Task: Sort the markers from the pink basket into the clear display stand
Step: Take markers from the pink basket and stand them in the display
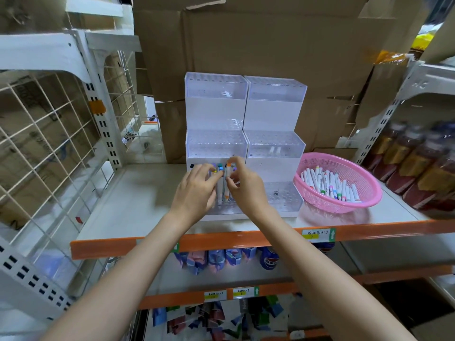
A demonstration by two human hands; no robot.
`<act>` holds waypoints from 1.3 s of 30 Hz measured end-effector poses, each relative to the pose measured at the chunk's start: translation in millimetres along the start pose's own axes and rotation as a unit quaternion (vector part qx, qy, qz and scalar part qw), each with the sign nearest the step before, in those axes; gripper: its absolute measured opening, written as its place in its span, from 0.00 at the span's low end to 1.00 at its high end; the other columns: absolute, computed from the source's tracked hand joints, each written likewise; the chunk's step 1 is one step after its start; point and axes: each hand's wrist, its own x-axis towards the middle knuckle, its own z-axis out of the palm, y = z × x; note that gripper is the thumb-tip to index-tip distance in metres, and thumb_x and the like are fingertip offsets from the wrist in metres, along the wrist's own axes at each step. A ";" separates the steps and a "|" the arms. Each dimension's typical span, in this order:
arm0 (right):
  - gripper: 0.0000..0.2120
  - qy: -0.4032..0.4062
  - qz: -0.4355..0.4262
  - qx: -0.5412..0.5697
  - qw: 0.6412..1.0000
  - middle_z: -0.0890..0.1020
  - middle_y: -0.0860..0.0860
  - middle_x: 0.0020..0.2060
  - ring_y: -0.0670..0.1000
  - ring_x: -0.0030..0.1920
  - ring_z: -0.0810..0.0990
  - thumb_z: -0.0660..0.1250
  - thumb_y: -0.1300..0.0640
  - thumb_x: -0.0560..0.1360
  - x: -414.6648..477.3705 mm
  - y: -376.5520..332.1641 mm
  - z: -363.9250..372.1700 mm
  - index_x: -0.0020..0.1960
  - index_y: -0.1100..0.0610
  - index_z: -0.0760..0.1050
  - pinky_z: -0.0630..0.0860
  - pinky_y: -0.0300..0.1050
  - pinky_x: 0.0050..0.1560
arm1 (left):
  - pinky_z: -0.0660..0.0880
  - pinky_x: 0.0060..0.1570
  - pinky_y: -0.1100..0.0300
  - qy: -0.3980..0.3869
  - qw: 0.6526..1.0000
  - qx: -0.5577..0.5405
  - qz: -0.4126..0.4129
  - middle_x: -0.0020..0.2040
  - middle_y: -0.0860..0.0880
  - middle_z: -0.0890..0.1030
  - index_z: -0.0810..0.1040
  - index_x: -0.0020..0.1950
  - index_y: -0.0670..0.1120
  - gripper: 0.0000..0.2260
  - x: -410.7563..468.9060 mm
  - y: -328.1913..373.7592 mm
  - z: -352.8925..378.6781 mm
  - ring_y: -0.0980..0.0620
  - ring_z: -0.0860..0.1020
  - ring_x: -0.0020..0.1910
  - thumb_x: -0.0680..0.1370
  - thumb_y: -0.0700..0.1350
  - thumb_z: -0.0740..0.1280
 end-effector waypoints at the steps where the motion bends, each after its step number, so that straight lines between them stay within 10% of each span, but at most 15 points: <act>1: 0.16 -0.003 -0.003 -0.019 1.000 0.79 0.51 0.38 0.56 0.37 0.78 0.65 0.62 0.75 -1.7 1.0 1.4 0.61 0.54 0.68 0.73 0.48 0.36 | 0.75 0.48 0.51 -0.001 1.000 -0.001 0.001 0.54 0.42 0.77 0.78 0.61 0.42 0.21 -2.8 -1.8 0.7 0.42 0.75 0.52 0.67 0.37 0.72; 39: 0.09 -0.061 -0.010 -0.088 0.994 0.81 0.52 0.40 0.58 0.38 0.78 0.64 0.57 0.77 -1.4 0.1 -6.5 0.54 0.56 0.66 0.73 0.47 0.36 | 0.70 0.62 0.49 -0.037 0.997 0.052 0.047 0.61 0.43 0.76 0.73 0.68 0.42 0.28 -12.7 -11.0 1.3 0.42 0.74 0.61 0.68 0.39 0.72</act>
